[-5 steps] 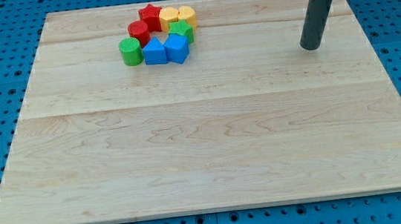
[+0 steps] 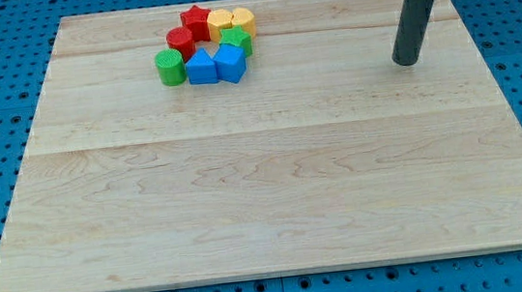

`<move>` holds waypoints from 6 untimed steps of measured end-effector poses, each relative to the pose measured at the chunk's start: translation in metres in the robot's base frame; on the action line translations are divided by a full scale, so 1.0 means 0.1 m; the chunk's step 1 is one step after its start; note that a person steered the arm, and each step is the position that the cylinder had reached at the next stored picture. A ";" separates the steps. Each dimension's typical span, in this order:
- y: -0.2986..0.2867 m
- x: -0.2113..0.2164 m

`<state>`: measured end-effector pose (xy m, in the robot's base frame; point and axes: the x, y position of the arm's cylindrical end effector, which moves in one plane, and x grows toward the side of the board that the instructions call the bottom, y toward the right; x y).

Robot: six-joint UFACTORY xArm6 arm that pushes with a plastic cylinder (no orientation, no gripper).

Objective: Point your arm towards the green star

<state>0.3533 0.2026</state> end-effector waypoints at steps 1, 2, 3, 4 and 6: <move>0.06 -0.46; -0.21 -0.97; -0.72 -1.12; -0.74 -1.12; -0.74 -1.23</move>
<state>0.2300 0.1288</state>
